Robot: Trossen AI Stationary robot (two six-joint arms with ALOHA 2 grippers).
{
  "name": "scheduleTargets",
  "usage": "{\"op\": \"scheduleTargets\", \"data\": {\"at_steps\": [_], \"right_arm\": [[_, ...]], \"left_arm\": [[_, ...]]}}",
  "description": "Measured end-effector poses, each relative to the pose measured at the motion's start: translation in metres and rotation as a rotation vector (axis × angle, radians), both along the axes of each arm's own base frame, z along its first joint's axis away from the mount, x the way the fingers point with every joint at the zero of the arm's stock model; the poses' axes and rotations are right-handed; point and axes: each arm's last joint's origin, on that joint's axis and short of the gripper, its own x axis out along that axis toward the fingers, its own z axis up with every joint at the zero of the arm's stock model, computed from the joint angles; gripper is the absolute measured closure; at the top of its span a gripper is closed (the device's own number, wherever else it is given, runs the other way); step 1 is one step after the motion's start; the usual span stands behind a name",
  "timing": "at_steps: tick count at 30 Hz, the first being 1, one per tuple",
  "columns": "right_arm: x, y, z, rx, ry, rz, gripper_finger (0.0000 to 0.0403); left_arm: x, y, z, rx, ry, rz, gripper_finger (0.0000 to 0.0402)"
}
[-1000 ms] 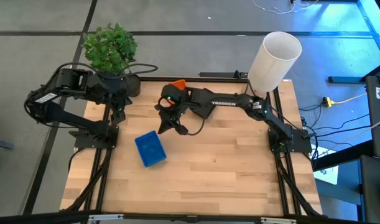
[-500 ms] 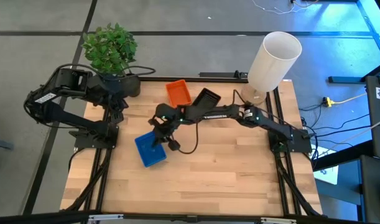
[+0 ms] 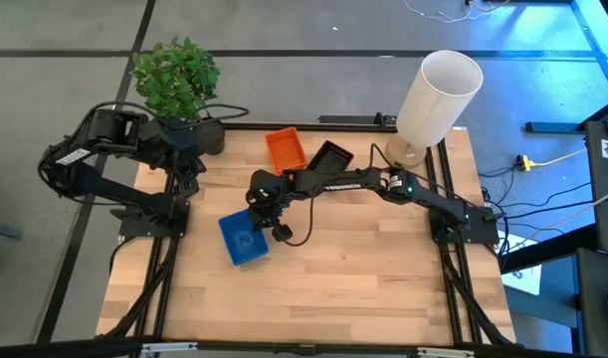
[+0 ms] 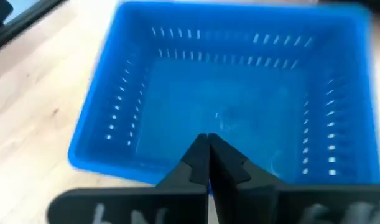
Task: Stack baskets by color
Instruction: Adjust the stacked blue bins, then return to Home Position
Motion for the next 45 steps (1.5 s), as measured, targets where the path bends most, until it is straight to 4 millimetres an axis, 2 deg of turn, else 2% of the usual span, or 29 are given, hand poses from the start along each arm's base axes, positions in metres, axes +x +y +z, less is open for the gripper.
{"op": "scheduleTargets", "data": {"at_steps": [4, 13, 18, 24, 28, 31, 37, 41, 45], "right_arm": [[-0.003, -0.001, -0.001, -0.057, 0.059, -0.049, 0.0403], [-0.009, -0.016, 0.018, -0.212, 0.159, -0.130, 0.0403], [-0.019, -0.025, 0.023, -0.340, 0.279, -0.213, 0.0403], [-0.030, -0.037, 0.029, -0.408, 0.402, -0.251, 0.0403], [-0.032, -0.040, 0.040, -0.402, 0.406, -0.256, 0.0403], [-0.036, -0.037, 0.058, -0.335, 0.363, -0.222, 0.0403], [-0.053, -0.033, 0.110, -0.305, 0.262, -0.222, 0.0403], [-0.073, -0.031, 0.155, -0.287, 0.195, -0.261, 0.0403], [-0.101, -0.028, 0.200, -0.263, 0.135, -0.301, 0.0403]], "left_arm": [[0.000, 0.000, 0.000, 0.000, 0.000, 0.000, 0.0401], [0.000, 0.000, 0.000, 0.000, 0.000, -0.001, 0.0401], [0.000, 0.000, 0.000, 0.000, 0.000, -0.001, 0.0401], [0.000, 0.000, 0.000, 0.000, 0.000, -0.001, 0.0401], [0.000, 0.000, 0.000, 0.000, 0.000, -0.001, 0.0401], [0.000, 0.000, 0.000, 0.004, 0.002, -0.005, 0.0401], [-0.001, 0.001, 0.000, 0.047, 0.012, -0.030, 0.0401], [-0.008, 0.000, 0.003, 0.072, -0.005, -0.053, 0.0401], [-0.025, -0.004, 0.008, 0.105, -0.060, -0.073, 0.0401]]}}
